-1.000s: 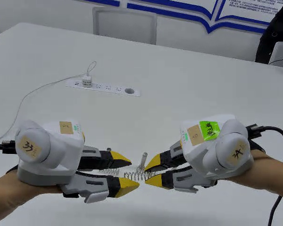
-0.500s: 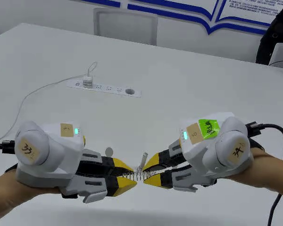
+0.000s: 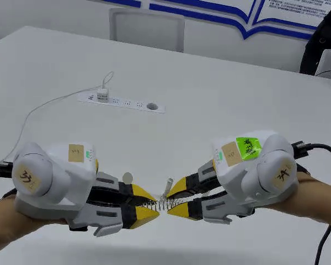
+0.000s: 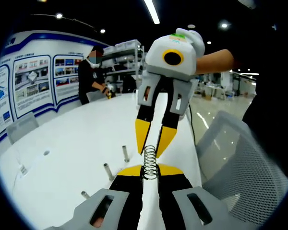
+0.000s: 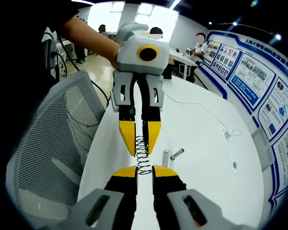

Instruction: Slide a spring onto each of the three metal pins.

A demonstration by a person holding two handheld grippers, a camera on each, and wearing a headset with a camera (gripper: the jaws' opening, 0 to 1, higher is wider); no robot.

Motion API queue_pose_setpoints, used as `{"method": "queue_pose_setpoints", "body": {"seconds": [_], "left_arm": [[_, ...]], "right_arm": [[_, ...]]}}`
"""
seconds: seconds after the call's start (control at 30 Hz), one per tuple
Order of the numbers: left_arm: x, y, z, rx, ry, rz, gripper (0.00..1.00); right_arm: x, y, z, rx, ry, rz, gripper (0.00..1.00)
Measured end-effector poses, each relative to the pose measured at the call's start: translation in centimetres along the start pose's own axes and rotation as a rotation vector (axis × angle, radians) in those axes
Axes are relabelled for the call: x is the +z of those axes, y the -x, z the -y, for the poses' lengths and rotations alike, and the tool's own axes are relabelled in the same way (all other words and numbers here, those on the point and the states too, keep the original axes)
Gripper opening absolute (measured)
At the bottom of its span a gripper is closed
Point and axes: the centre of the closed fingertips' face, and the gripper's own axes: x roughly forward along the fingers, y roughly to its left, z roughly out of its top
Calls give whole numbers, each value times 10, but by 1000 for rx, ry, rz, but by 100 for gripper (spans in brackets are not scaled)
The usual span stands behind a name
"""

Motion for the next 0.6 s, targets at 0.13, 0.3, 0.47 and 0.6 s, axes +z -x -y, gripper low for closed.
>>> {"method": "queue_pose_setpoints", "body": {"seconds": [0.13,0.3,0.47,0.6], "left_arm": [[0,0,2,-9,-2,0,10],[0,0,2,-14,-8,-3,10],[-4,-4,2,-6,-62,-48,10],[-2,-4,-2,1,-55,-44,10]], "right_arm": [[-4,-1,0,6,-6,-9,13],[-2,1,-3,26,-39,9,11],[2,6,-2,36,-69,39,10],[10,12,3,22,-104,85,10]]}}
